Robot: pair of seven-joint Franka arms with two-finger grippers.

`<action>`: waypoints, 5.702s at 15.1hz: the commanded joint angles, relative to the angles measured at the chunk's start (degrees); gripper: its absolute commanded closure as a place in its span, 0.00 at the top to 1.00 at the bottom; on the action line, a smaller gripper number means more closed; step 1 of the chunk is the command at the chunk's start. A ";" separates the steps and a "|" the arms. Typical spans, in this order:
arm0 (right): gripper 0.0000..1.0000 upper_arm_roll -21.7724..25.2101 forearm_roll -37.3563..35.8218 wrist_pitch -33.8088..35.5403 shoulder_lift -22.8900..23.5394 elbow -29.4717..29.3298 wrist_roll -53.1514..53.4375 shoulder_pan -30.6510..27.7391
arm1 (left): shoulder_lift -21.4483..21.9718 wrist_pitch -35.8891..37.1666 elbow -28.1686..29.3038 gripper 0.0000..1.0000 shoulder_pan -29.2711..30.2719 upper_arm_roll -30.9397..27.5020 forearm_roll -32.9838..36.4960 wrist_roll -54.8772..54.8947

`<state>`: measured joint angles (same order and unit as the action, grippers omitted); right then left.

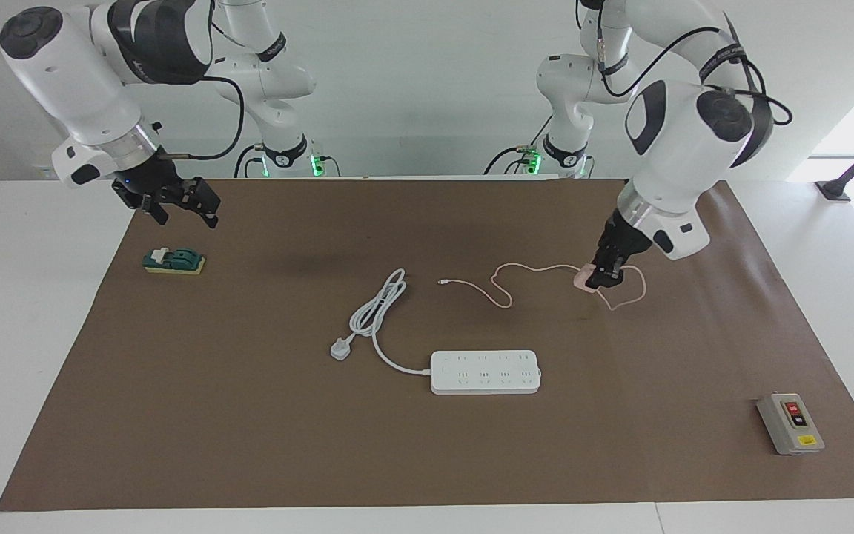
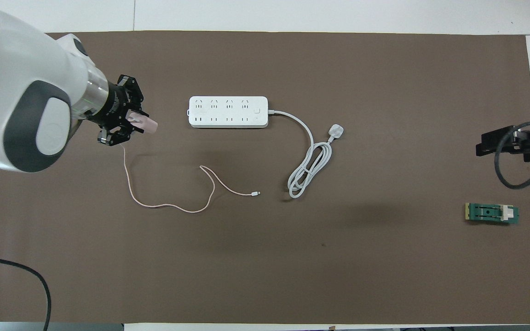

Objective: Plug charger into power strip
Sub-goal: 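Align the charger prongs with the strip's end socket, left gripper, then push the charger into the power strip socket with the left gripper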

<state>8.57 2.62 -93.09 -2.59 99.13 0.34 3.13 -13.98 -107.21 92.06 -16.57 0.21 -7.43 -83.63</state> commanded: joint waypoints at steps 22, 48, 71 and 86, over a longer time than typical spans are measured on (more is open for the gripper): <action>1.00 -2.60 -3.50 6.52 0.84 -7.73 -7.72 -3.30 | -24.70 -2.03 -21.31 0.00 -8.13 -4.07 5.67 -27.55; 1.00 -2.69 -3.58 6.52 0.48 -7.11 -7.81 -3.21 | -19.60 -7.30 -10.06 0.00 -9.36 -3.63 5.67 -28.78; 1.00 -2.60 -3.58 6.43 0.48 -7.11 -7.72 -3.21 | -21.97 -9.07 -9.18 0.00 -11.82 -3.98 6.29 -28.43; 1.00 -2.60 -3.58 6.52 0.48 -7.11 -7.72 -3.21 | -23.02 -11.62 -8.56 0.00 -11.73 -3.72 7.43 -27.91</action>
<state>6.54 -2.04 -87.52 -1.64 91.95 -8.27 0.67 -34.70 -115.61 81.57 -27.81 -3.84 1.20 -111.34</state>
